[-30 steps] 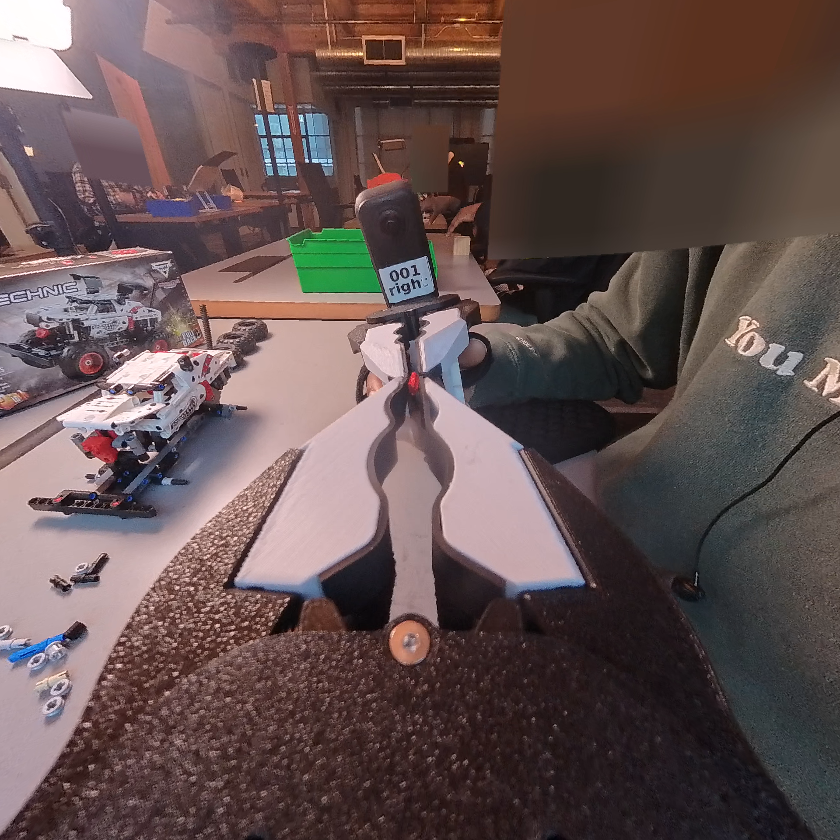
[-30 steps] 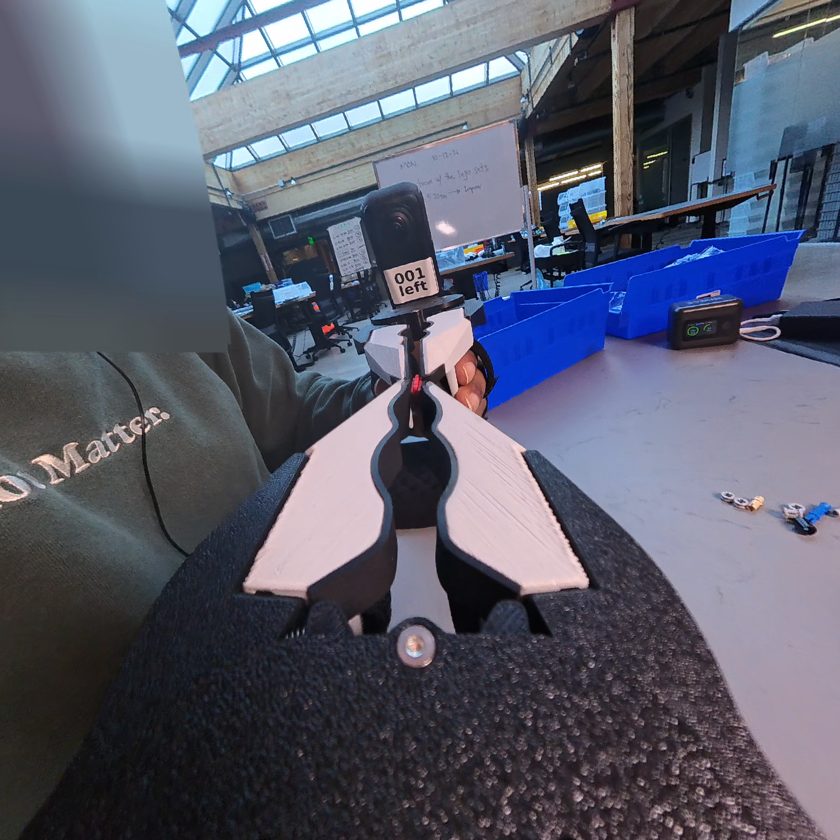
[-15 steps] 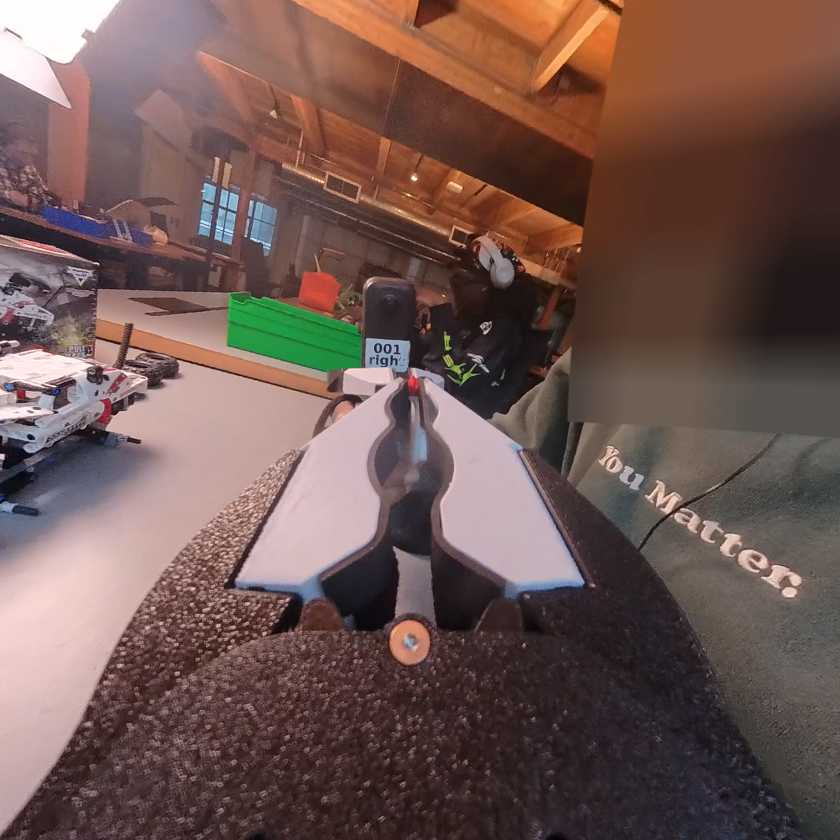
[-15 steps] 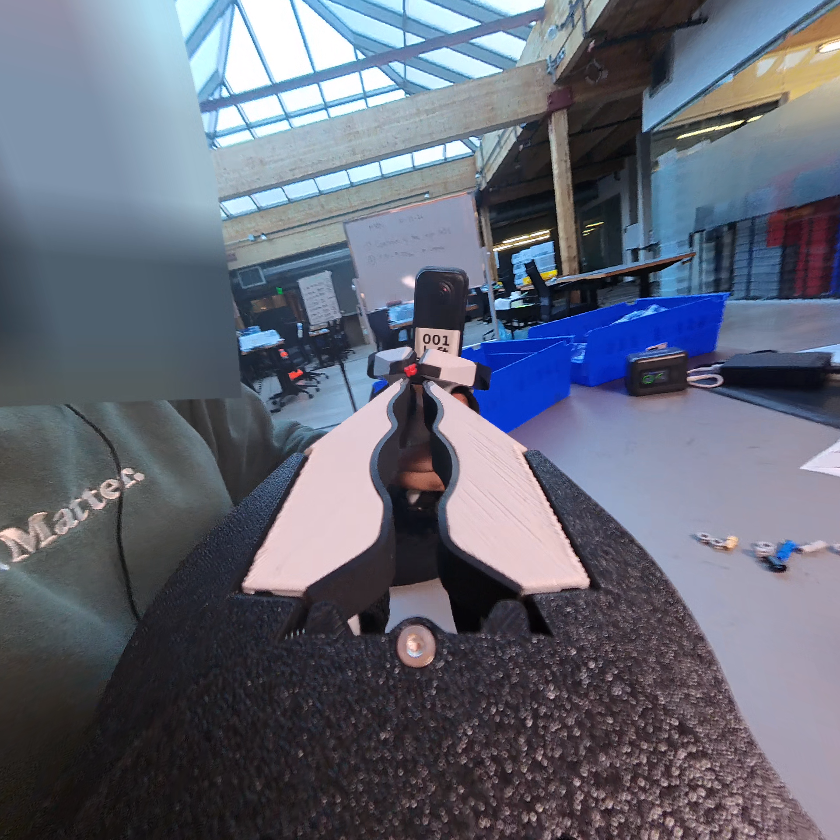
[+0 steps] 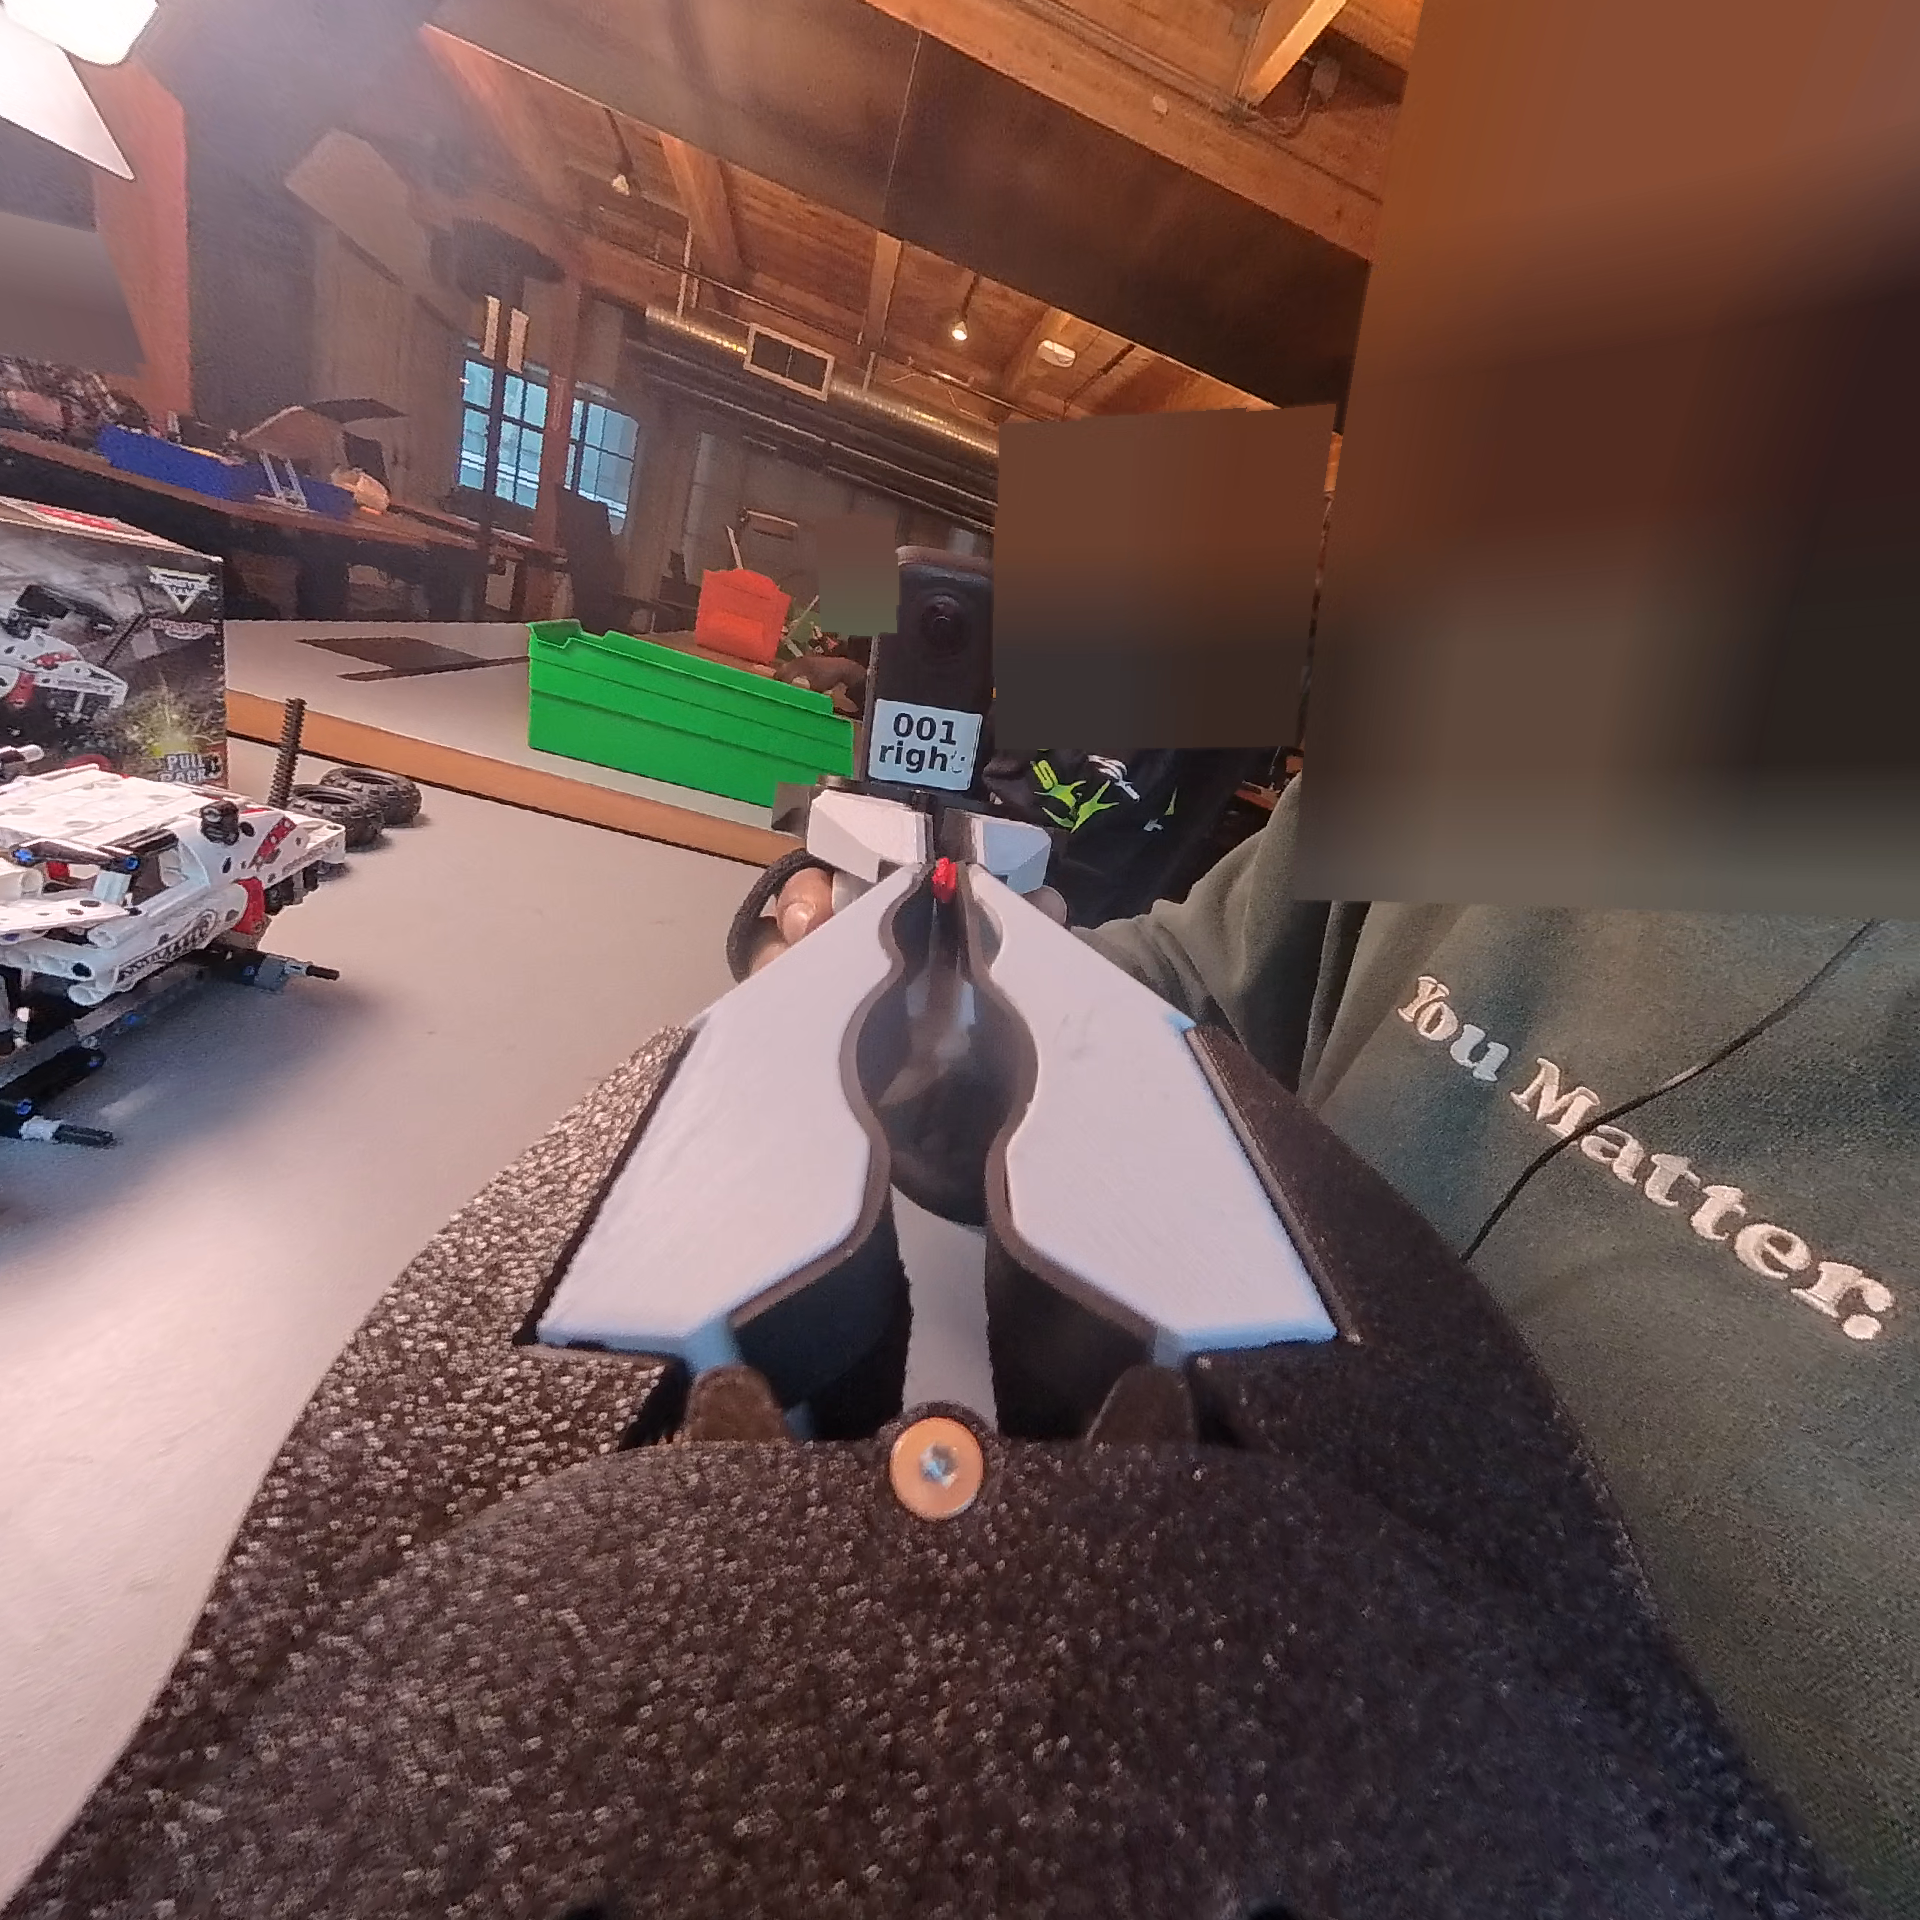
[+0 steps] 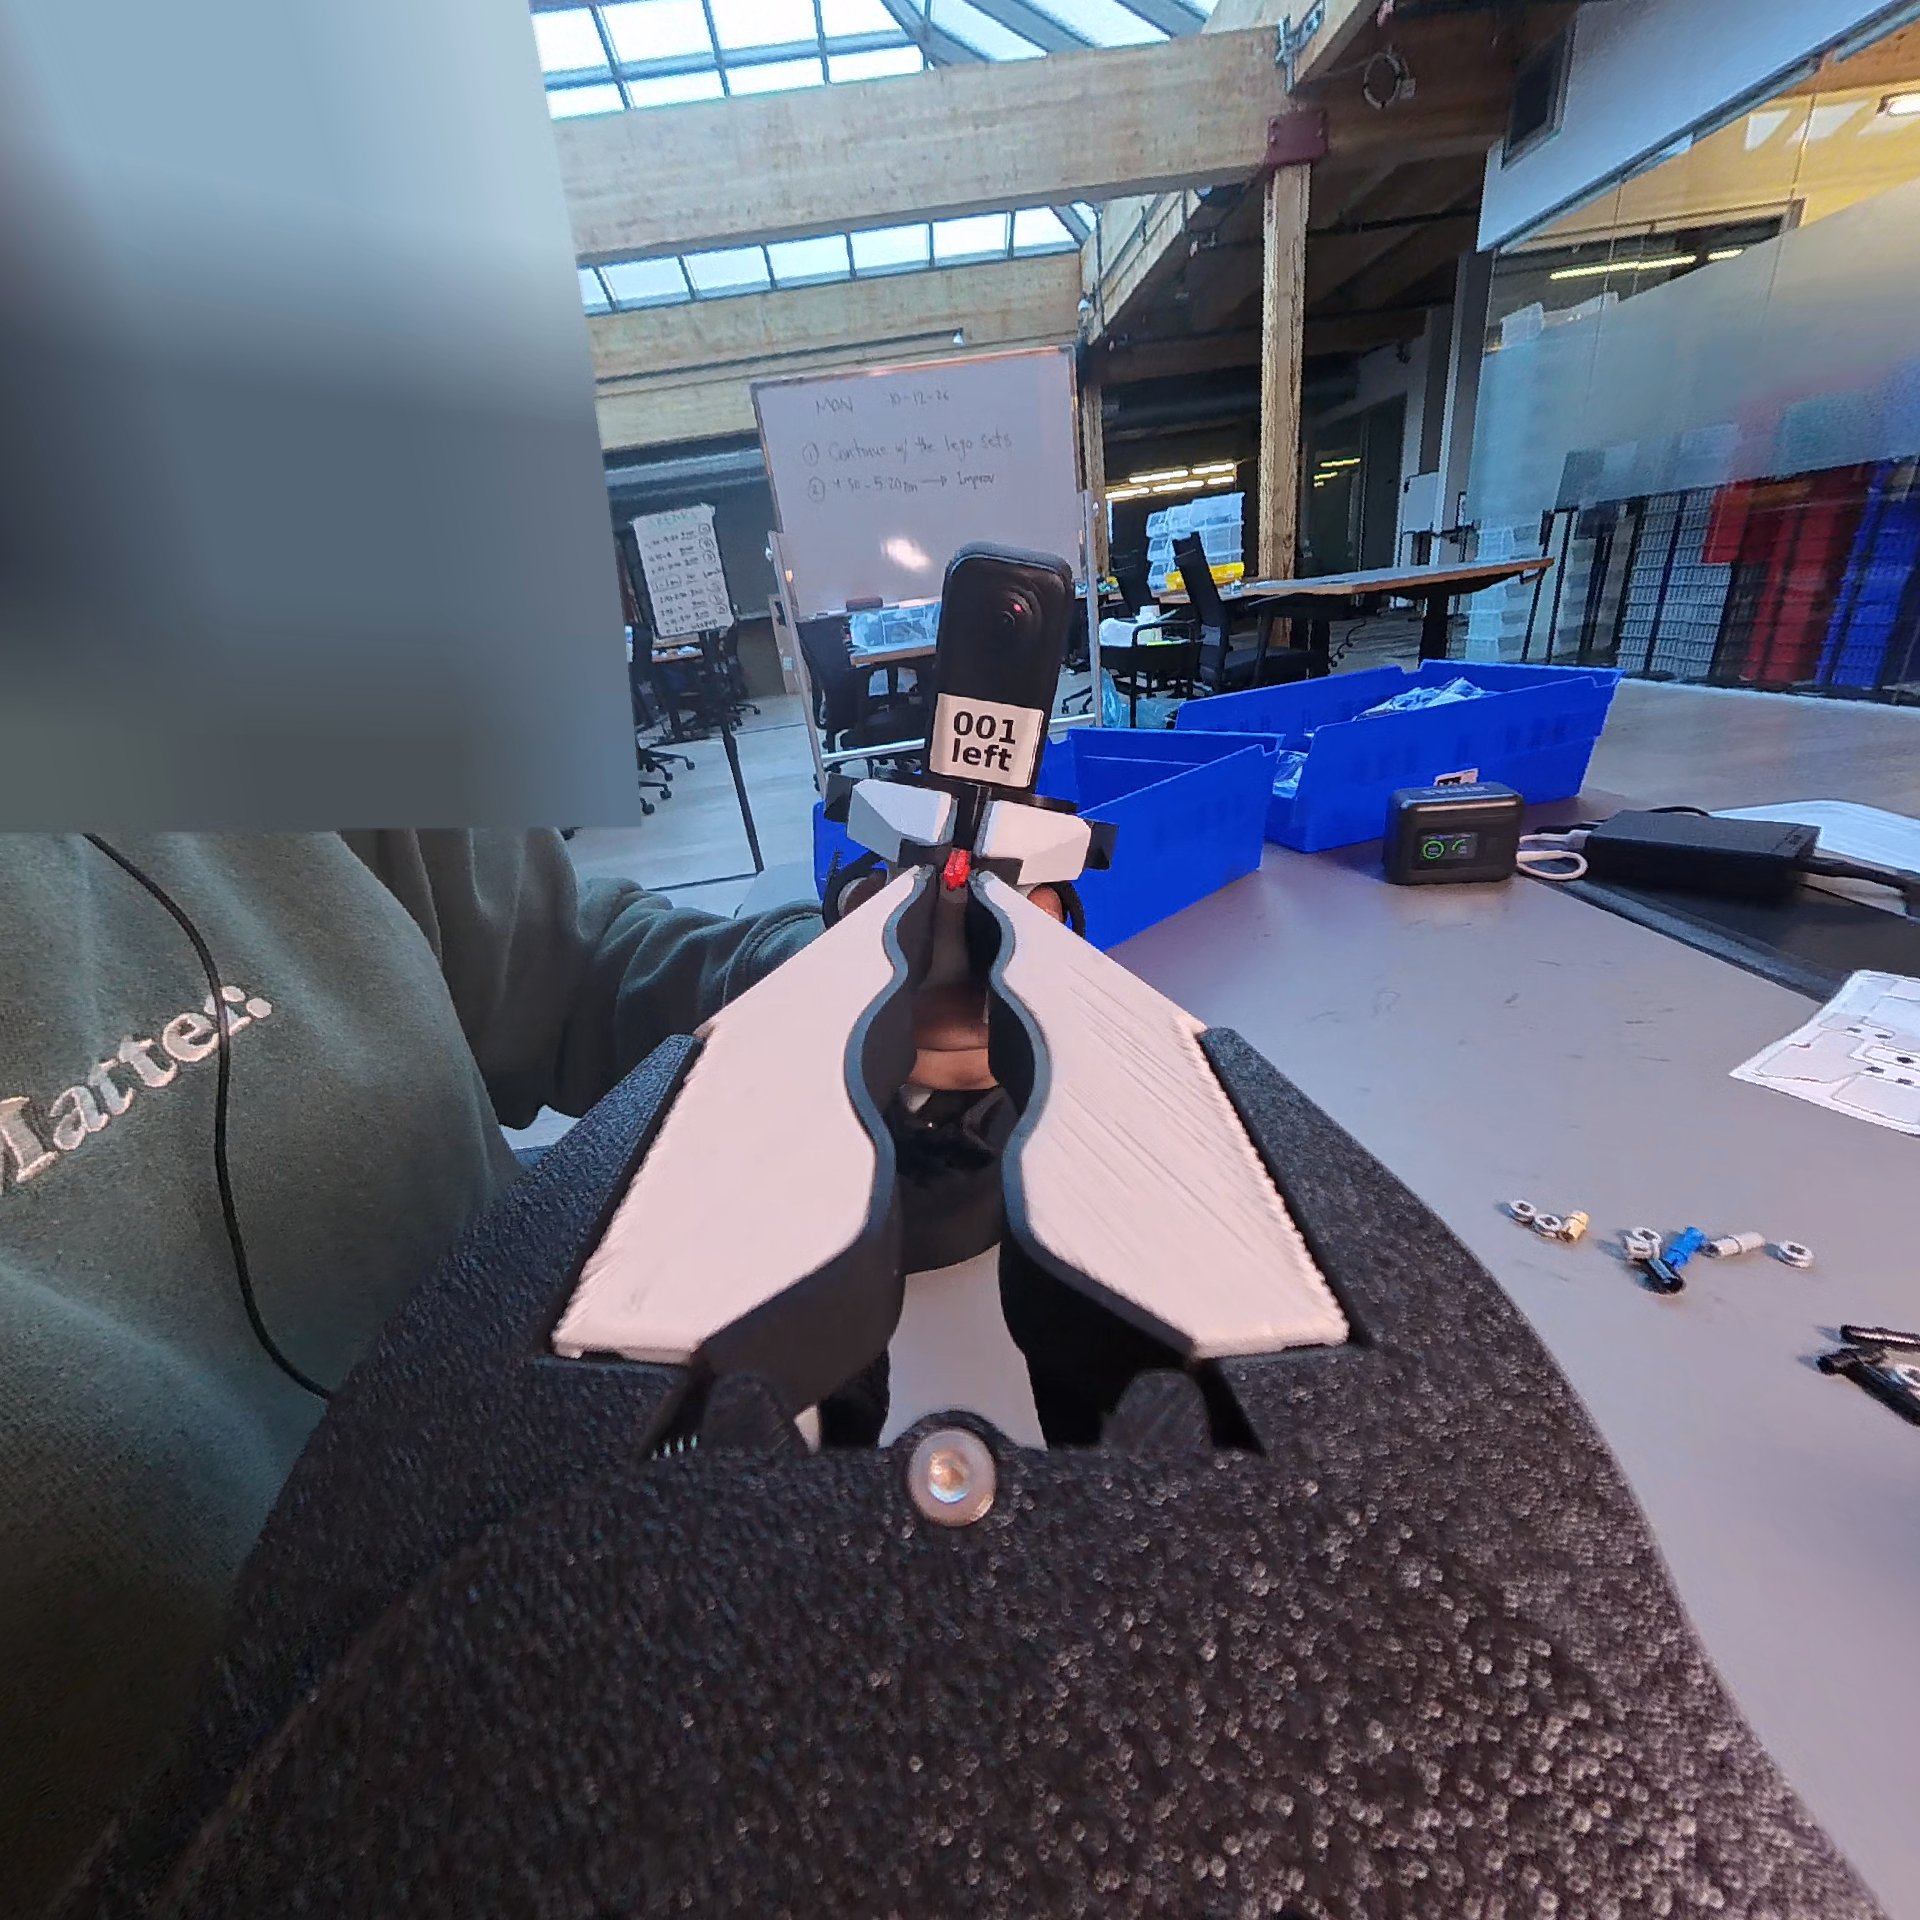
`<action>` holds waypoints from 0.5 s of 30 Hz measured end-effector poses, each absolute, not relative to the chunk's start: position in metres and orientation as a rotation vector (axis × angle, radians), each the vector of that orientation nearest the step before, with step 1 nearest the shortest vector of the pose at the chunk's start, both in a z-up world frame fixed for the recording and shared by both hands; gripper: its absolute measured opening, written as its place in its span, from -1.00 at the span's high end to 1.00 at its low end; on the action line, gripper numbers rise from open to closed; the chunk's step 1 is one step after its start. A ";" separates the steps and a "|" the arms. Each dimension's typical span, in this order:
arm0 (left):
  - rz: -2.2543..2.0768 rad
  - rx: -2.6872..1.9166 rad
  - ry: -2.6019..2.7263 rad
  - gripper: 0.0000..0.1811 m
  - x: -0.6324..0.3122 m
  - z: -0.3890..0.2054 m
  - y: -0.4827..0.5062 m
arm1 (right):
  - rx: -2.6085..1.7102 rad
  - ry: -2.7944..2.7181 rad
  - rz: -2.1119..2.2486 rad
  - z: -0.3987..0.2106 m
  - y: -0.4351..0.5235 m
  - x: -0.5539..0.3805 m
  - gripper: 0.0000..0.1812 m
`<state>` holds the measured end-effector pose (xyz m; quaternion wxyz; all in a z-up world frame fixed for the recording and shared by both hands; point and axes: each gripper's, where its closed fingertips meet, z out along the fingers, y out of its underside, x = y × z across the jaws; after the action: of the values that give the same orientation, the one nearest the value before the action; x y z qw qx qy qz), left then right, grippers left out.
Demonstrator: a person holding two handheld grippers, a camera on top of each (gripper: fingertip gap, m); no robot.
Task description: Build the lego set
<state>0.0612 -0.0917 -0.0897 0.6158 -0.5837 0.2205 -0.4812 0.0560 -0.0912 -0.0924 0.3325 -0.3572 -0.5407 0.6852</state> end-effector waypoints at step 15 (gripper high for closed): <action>-0.995 -1.350 0.550 0.94 0.064 -0.090 -0.092 | -0.966 -1.365 1.911 -0.091 -0.091 0.057 0.96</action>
<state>0.0641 -0.0918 -0.0904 0.6352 -0.5906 0.2408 -0.4356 0.0567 -0.0913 -0.0909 0.2966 -0.3634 -0.5132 0.7187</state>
